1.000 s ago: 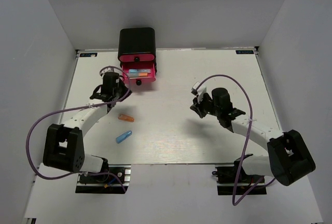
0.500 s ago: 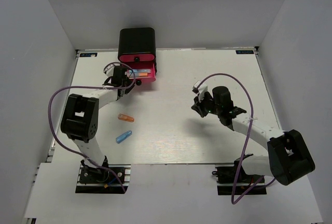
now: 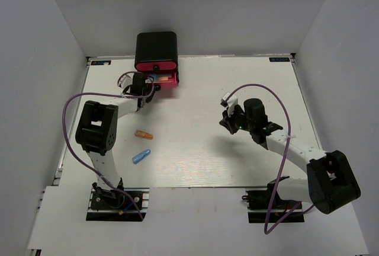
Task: Sort the stationery into containers
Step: Close the drawer in the storage box, then open the drawer in the storage box.
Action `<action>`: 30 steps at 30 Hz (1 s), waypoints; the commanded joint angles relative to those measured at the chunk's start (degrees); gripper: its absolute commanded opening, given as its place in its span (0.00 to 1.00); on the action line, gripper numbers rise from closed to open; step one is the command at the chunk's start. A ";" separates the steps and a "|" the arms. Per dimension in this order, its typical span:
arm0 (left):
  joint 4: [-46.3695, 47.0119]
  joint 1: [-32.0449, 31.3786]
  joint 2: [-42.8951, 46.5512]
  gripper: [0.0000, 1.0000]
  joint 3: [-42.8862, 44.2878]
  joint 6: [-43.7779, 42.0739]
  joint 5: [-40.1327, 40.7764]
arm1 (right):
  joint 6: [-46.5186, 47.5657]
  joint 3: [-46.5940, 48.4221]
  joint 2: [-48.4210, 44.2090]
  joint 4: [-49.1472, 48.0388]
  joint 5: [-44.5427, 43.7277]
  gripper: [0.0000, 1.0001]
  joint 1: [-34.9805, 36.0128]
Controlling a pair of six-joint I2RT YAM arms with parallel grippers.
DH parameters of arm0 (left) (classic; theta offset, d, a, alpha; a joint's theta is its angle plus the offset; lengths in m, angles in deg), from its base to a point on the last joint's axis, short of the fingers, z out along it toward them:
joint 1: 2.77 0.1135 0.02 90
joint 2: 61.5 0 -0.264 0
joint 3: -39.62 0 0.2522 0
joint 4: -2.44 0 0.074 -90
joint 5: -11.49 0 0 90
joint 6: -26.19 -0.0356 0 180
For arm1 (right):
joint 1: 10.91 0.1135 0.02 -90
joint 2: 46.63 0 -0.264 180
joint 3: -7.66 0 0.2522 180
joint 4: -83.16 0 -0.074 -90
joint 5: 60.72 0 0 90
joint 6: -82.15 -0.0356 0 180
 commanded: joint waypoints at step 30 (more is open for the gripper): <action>3.82 0.29 -6.02 0.44 6.98 5.15 -5.91 | 2.68 0.68 0.30 0.23 2.13 0.00 -0.20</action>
